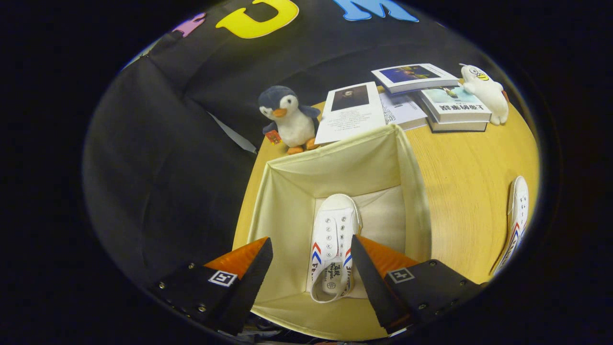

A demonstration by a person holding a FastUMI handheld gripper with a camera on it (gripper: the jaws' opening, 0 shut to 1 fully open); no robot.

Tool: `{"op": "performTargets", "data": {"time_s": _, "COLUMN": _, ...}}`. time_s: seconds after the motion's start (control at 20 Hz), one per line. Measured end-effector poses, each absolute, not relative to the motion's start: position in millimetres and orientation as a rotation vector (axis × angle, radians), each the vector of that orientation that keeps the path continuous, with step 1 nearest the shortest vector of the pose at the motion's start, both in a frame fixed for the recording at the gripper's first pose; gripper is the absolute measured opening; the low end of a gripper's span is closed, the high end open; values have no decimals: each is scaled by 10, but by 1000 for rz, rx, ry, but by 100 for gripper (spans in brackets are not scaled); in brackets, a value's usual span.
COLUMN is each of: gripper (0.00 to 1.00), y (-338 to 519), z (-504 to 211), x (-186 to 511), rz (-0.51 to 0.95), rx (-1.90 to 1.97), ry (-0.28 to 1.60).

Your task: Open the storage box then place both shoes into the box .Put the left shoe in first, then the right shoe, with the right side of both shoes facing outward in a uniform manner.

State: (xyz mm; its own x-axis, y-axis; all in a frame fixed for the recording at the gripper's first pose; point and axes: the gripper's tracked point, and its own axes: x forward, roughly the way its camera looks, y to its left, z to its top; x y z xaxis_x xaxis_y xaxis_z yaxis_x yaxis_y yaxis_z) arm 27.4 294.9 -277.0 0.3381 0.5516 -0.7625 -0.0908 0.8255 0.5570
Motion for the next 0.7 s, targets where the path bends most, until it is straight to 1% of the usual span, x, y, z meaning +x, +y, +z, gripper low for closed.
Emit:
{"op": "performTargets", "data": {"time_s": 0.15, "gripper": 98, "y": 2657, "z": -2566, "x": 310, "rz": 446, "rx": 446, "ry": 1104}}
{"op": "performTargets", "data": {"time_s": 0.3, "gripper": 98, "y": 2244, "z": -2457, "x": 343, "rz": 414, "rx": 427, "ry": 1063}}
{"op": "performTargets", "data": {"time_s": 0.7, "gripper": 98, "y": 1124, "z": -2549, "x": 246, "rz": 284, "rx": 407, "ry": 1030}}
